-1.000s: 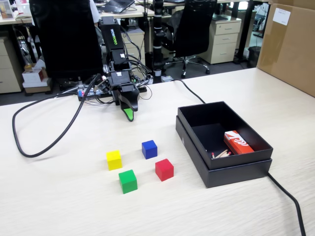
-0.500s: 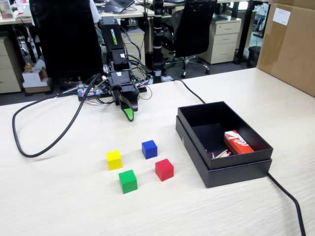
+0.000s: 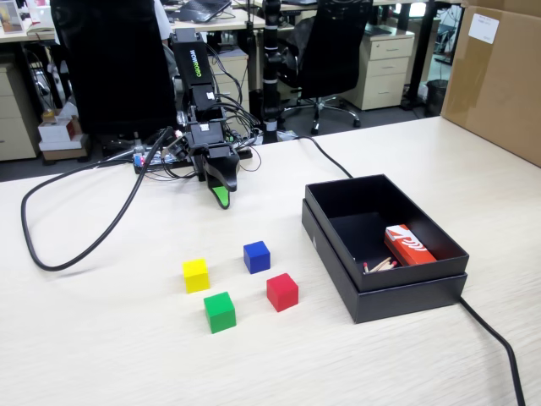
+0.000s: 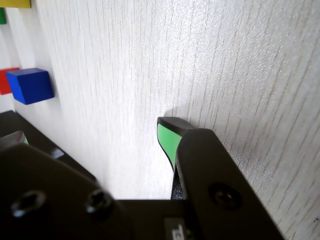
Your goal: Put the green cube on top of the red cube
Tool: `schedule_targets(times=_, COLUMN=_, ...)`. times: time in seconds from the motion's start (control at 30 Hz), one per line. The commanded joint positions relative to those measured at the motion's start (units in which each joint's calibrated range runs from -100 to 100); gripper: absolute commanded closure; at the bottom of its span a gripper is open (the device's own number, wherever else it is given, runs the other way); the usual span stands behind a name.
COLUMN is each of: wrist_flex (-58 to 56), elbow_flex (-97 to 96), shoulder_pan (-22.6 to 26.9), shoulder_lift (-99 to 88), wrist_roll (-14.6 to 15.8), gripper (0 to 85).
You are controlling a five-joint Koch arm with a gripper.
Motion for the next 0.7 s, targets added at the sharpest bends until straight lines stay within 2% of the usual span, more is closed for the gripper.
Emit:
schedule_targets(times=0.0, wrist_flex=-1.82, elbow_flex=-2.89, shoulder_pan=-0.05, shoulder_lift=-0.13, wrist_roll=-0.39, gripper=35.1)
schedule_targets(times=0.67, wrist_flex=-1.82, elbow_flex=-2.44, shoulder_pan=-0.59, shoulder_lift=0.10, wrist_roll=0.00, gripper=35.9)
